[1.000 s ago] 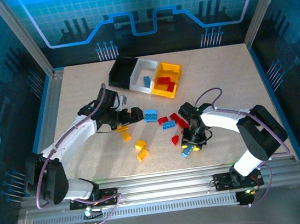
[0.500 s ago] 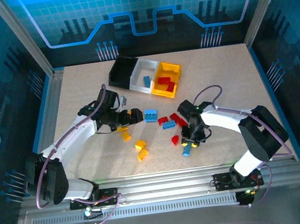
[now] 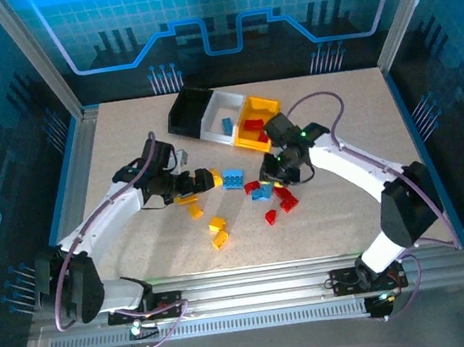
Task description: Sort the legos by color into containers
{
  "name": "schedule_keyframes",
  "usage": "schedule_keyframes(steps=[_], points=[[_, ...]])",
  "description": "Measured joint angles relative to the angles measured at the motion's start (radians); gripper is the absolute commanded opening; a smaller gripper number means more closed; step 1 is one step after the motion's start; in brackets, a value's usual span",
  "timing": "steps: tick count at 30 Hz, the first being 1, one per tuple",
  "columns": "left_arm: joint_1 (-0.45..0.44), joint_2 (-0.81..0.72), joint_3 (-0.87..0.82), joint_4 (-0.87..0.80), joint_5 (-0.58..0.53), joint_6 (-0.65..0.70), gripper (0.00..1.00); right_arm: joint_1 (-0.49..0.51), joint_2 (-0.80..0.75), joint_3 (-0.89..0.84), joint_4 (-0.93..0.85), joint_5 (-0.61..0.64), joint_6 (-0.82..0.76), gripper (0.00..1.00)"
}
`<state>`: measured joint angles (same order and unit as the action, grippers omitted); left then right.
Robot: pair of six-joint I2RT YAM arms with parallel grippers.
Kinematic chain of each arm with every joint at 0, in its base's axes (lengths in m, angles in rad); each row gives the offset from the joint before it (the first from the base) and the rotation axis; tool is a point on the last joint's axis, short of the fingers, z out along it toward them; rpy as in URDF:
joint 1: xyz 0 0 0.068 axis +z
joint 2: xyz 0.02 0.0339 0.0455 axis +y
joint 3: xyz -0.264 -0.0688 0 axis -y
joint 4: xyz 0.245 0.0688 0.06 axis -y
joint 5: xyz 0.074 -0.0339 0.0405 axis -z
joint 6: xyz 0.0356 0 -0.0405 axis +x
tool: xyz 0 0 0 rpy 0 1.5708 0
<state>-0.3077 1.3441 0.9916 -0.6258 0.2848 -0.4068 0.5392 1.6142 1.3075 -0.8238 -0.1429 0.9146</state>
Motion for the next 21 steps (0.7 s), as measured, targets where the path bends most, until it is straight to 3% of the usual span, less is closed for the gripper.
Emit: schedule_keyframes(steps=[21], points=[[0.022,-0.208,-0.105,-0.113,0.011,-0.014,0.99,-0.133,0.734,1.012,0.005,-0.053,-0.078,0.29]])
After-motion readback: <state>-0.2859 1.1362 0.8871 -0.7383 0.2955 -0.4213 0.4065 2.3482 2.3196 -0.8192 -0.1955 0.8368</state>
